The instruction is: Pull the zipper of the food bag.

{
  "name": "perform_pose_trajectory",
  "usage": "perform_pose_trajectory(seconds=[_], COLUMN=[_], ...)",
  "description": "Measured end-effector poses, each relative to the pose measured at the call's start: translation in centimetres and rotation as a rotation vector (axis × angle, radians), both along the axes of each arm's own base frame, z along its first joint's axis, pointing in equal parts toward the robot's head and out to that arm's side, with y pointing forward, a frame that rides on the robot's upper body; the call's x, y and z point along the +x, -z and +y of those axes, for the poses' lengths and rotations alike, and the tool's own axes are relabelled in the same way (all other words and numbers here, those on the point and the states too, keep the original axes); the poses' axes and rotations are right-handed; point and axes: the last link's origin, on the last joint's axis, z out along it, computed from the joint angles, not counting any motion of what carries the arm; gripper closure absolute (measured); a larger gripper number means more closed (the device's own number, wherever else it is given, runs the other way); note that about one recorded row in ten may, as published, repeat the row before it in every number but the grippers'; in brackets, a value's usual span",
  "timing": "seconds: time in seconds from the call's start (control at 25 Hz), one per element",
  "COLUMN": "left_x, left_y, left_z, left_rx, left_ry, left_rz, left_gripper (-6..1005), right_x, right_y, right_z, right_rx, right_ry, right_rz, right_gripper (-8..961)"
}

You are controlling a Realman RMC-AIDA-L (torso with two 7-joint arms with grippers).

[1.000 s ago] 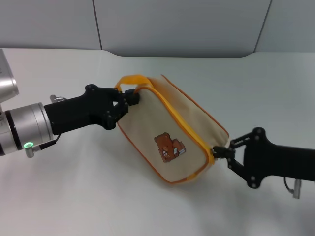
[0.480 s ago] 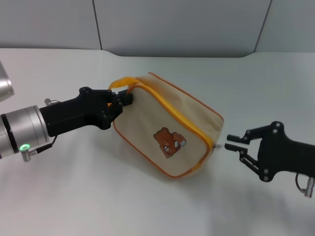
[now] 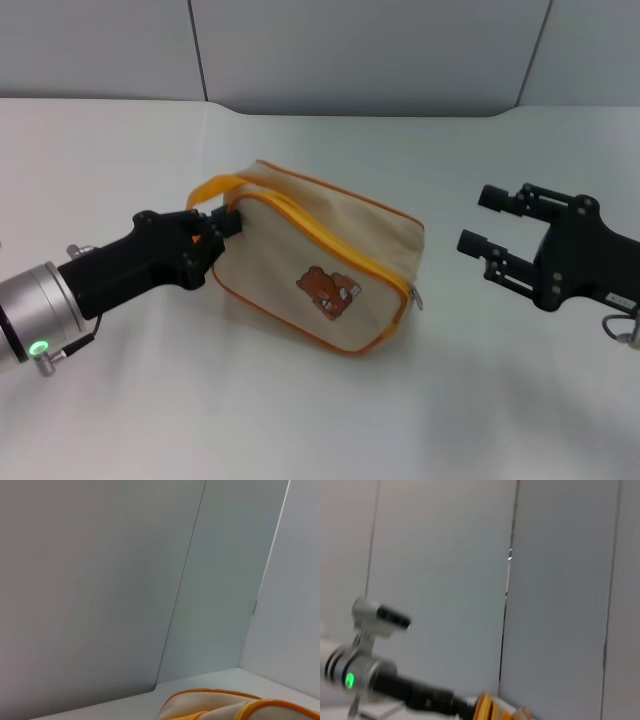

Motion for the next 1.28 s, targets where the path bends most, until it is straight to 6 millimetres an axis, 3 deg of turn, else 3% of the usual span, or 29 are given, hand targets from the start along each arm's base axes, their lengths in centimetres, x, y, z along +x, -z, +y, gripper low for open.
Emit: perform_pose_trajectory(seconds=[0.36,0.44,0.6,0.88,0.92,1.16,1.28], left_x=[-0.6,-1.0,-1.6,-0.5,0.3,1.1,1.2], left_y=[0.4,-0.1,-2.0,-5.4,-6.5,-6.8,-5.3], left_z=[-0.6,-0.6,-0.8,-2.2,-3.6,-5.6,-5.8], left_rx=[0.021,0.039,0.087,0.059,-0.031,-0.238,-0.334], left_ry=[0.010,0.000,-0.015,0.110,0.234,0.358,0.367], left_rz=[0.029,0.030,-0.015,-0.140,-0.150,-0.101,-0.053], left_gripper=[876,874,871,611,562,213,202], right_x=[-1.0,-1.0,-1.3,-1.8,-1.9,-1.6,-1.2], right_y=[0.9,0.9,0.8,-0.1,-0.4,-1.7,-1.4], right_z=[0.9,0.9,0.8,0.2,-0.1,-1.5,-2.4], right_rx=[-0.061,-0.072,-0.088,-0.169,-0.194,-0.364,-0.465], right_ry=[0.039,0.047,0.046,0.004,-0.008,-0.077,-0.095], right_rz=[0.040,0.045,0.064,0.105,0.104,0.031,-0.044], right_gripper=[328,163,163,164,164,164,164])
